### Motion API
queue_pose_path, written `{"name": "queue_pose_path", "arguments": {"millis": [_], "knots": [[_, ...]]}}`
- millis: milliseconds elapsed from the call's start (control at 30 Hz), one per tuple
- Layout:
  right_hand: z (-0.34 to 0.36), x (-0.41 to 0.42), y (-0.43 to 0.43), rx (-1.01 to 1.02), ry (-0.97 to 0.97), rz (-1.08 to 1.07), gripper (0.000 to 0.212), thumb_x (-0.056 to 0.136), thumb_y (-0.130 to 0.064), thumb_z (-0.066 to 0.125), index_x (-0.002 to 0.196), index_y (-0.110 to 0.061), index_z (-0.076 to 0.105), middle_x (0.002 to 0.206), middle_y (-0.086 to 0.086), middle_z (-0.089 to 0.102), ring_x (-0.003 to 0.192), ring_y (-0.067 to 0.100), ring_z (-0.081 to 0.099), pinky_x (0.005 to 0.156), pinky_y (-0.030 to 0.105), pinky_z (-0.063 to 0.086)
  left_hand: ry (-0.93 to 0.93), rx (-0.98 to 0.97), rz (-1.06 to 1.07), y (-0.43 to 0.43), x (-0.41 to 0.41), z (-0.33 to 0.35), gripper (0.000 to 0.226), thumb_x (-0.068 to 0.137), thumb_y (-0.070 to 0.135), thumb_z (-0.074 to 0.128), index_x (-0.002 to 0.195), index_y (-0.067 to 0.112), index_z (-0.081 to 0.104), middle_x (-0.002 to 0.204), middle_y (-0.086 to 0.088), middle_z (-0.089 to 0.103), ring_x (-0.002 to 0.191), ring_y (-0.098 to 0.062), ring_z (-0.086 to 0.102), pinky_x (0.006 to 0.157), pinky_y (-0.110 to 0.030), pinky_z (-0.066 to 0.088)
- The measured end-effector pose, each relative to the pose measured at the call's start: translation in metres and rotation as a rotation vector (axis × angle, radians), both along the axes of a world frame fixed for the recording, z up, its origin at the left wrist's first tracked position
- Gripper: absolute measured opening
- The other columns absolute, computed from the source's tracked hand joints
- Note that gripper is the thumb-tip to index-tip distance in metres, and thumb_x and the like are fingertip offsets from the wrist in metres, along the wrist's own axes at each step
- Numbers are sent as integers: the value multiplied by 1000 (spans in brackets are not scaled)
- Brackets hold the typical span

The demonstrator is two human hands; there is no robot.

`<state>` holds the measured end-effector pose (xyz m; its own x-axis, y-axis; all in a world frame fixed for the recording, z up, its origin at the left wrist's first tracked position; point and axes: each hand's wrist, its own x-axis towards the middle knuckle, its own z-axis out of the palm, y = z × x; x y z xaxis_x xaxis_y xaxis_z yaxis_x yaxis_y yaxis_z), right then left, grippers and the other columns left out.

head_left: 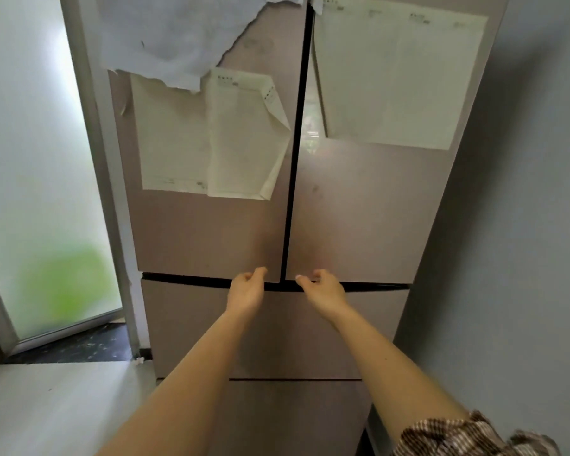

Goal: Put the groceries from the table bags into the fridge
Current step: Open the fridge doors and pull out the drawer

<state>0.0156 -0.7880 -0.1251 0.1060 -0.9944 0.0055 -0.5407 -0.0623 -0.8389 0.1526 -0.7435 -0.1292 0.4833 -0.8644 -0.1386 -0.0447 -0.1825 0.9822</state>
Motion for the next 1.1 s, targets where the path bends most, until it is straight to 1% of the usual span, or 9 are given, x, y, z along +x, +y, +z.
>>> {"name": "queue_pose_path", "arguments": {"millis": [100,200,300,433,533,700,867,1000,1100], "knots": [[-18,11,-31,136,-195,-111,68,92,-43,57,142,-1,36,144,15,43,130,31,44,101,36,39,214,31,55,-33,5,-19,67,90,50,53,134,-1,44,123,-15,55,104,-27,56,91,-38,46],[-30,21,-54,298,-539,-262,81,85,-48,66,141,1,35,137,15,47,120,31,51,95,42,50,429,21,108,-57,8,-31,85,84,60,56,141,1,36,135,-13,51,114,-25,56,89,-31,44],[-39,31,-67,353,-924,-331,82,77,-43,77,137,0,41,127,11,53,110,25,54,92,38,52,670,-136,152,-69,3,-34,78,84,54,60,140,5,40,136,-10,51,122,-23,52,96,-30,45],[-48,43,-78,374,-1287,-324,81,63,-35,86,130,-5,52,129,10,58,120,23,52,90,33,47,831,-254,175,-79,-2,-42,78,78,50,69,138,7,43,134,-7,55,122,-19,53,99,-30,44],[-52,47,-79,386,-1333,-265,88,55,-40,85,130,-8,53,130,10,59,123,24,52,93,36,45,896,-265,170,-83,-4,-45,76,79,47,69,138,8,42,135,-7,54,123,-19,52,106,-35,41],[-50,42,-73,378,-1274,-242,65,78,-37,75,130,-7,52,130,10,59,124,25,50,96,40,44,945,-271,204,-81,-7,-37,81,79,43,70,142,5,35,139,-9,50,124,-19,52,109,-34,39],[-49,33,-45,336,-1264,-248,90,63,-51,75,135,-8,44,135,10,56,123,23,53,96,38,45,873,-225,206,-58,-5,-35,80,81,48,65,137,-2,39,137,-12,52,122,-21,54,106,-34,42],[-52,15,-11,324,-1267,-269,95,64,-54,71,142,-9,39,138,10,53,128,27,48,99,36,44,820,-178,272,-19,-3,-35,108,63,70,63,138,-3,36,139,-13,50,125,-31,51,102,-37,46],[-59,-16,15,328,-1293,-215,79,75,-51,67,139,-10,45,123,9,62,123,27,53,110,44,38,821,-199,273,12,5,-40,89,75,62,62,136,1,42,132,-10,54,103,-23,62,89,-33,52]]}}
